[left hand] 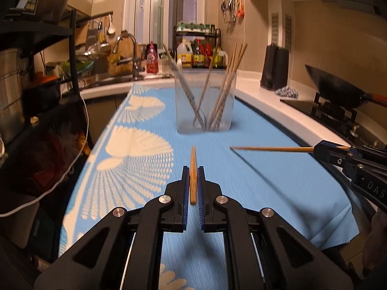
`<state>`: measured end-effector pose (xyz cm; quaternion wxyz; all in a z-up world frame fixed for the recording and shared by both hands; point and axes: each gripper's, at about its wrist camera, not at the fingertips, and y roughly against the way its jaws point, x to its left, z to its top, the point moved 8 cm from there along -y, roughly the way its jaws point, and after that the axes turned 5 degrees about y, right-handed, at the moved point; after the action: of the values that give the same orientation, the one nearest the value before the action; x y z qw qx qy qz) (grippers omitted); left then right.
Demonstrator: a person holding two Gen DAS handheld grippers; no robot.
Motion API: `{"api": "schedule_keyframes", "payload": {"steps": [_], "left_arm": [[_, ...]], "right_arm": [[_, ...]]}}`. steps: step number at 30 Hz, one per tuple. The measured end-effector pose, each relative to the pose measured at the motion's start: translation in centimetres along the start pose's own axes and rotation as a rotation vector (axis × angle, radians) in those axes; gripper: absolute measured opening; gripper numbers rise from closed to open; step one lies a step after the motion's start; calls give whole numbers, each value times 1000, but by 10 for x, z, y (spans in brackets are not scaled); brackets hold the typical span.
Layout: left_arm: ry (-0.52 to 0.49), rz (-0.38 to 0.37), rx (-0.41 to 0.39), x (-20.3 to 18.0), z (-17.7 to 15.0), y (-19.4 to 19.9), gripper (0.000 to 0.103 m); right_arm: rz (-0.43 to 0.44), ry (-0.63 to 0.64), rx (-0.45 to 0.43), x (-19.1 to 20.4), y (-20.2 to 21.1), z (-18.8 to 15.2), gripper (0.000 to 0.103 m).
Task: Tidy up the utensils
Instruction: 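Lift both chopsticks with both tools and carry them over the container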
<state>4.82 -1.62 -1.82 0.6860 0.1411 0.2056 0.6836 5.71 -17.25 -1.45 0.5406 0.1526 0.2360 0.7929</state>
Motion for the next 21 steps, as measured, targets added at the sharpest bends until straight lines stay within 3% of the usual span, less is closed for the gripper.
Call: {"api": "schedule_keyframes", "payload": {"steps": [10,21], "left_arm": [[-11,-14,-143,12,85,12,7],[11,-99,-117,13,164,-8,7]], "right_arm": [[15,-5,-95,-16,15,75,6],[52,-5,-162,-28,10,162,6]]}}
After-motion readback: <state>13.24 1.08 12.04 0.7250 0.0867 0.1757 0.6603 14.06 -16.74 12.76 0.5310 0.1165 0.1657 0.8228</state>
